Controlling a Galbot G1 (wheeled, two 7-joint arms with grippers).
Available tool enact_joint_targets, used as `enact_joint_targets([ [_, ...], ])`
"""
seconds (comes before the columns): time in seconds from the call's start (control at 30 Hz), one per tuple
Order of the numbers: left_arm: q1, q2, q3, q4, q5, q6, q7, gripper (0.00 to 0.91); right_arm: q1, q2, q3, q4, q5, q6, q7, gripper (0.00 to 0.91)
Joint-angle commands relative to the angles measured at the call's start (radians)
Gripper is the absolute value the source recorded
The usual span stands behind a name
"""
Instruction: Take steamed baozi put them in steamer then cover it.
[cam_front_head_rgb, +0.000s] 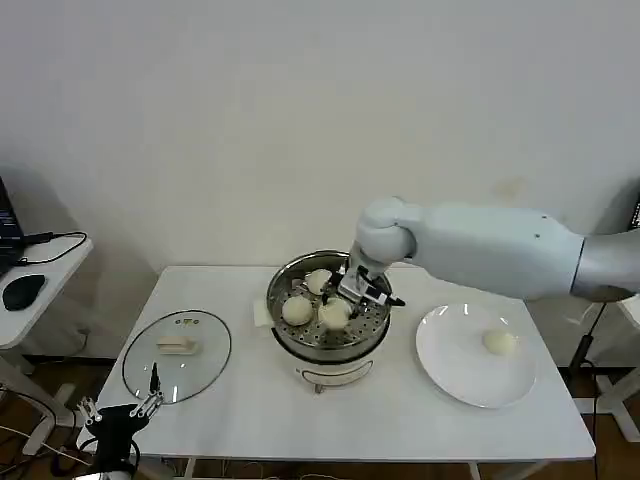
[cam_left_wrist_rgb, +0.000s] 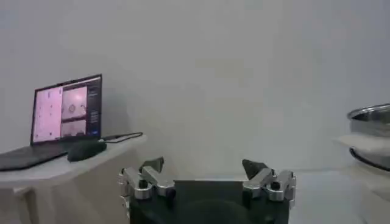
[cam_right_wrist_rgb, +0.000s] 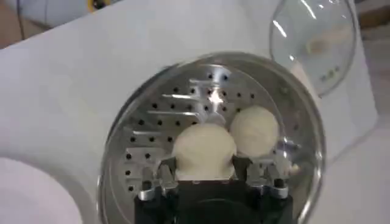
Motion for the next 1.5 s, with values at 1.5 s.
enact_joint_targets([
  [1.5,-0.006,0.001,0.005,0.003,0.005,-0.004,0.0,0.907,0.008,0.008,0.021,-0.053,-0.04,0.05,0.015,0.907],
])
